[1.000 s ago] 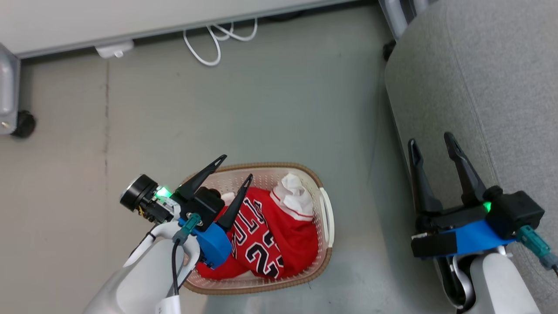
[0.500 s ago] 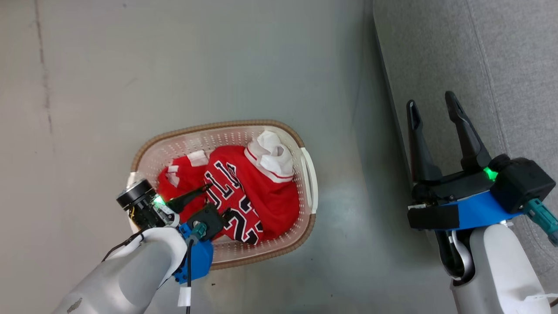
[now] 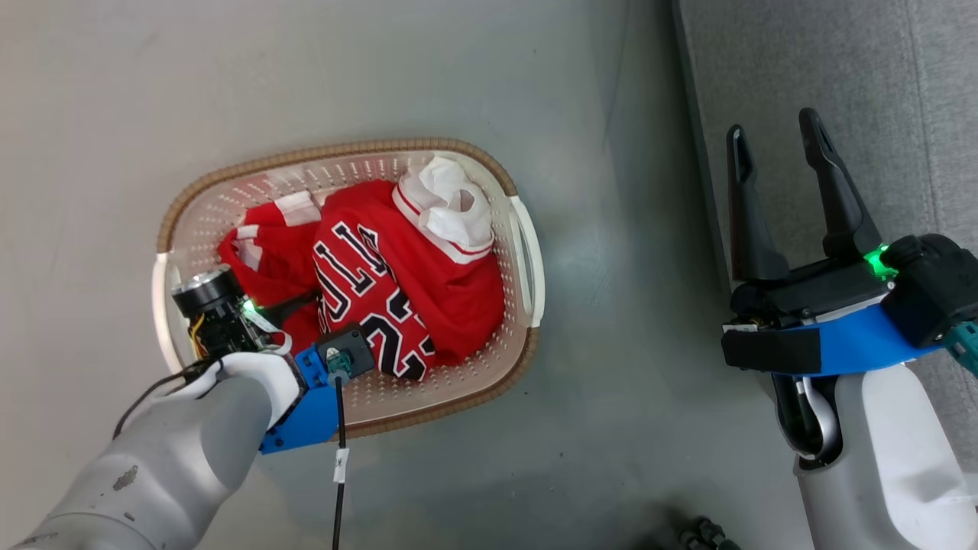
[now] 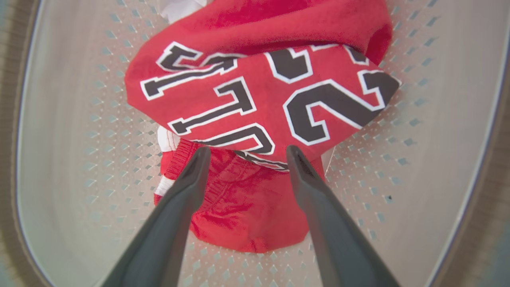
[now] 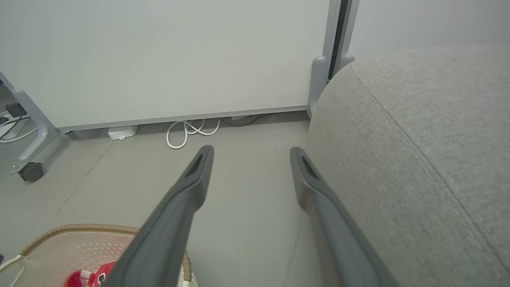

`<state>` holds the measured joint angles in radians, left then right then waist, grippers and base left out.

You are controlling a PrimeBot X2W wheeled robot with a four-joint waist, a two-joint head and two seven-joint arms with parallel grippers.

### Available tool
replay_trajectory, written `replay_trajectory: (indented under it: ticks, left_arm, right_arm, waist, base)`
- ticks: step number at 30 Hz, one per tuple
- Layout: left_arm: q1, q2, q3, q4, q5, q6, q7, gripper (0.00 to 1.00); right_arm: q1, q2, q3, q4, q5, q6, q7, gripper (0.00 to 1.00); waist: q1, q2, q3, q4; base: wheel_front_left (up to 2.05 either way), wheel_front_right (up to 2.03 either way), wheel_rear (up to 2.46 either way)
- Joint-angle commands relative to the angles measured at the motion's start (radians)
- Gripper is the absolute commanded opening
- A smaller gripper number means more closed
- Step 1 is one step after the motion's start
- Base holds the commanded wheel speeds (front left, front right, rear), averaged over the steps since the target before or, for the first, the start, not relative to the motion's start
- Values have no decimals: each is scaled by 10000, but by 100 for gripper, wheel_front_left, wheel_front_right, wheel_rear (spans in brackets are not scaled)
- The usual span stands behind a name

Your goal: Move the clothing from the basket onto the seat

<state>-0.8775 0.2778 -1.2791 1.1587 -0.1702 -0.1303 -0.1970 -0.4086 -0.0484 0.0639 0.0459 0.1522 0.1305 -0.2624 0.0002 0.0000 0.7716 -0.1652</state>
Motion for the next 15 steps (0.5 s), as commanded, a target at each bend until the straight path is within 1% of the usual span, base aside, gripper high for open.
replay_trajectory:
  ticks: [1,7,15]
  left_arm:
    - [-196,2,-33,116,168,-5,98,100]
    - [-654,-73,-37,570,763,-5,659,100]
    - [-1284,54,-39,892,1313,-5,1230,100]
  right_arm:
    - [-184,-35,15,-68,-18,4,-38,100]
    - [-350,-35,-15,-219,9,4,-38,100]
    - [-512,-35,-66,-564,80,4,-38,100]
  waist:
    - [-2,0,336,-97]
    - [-2,0,987,-232]
    - [-2,0,1826,-498]
  base:
    - [0,0,0]
    - [0,0,0]
    - [0,0,0]
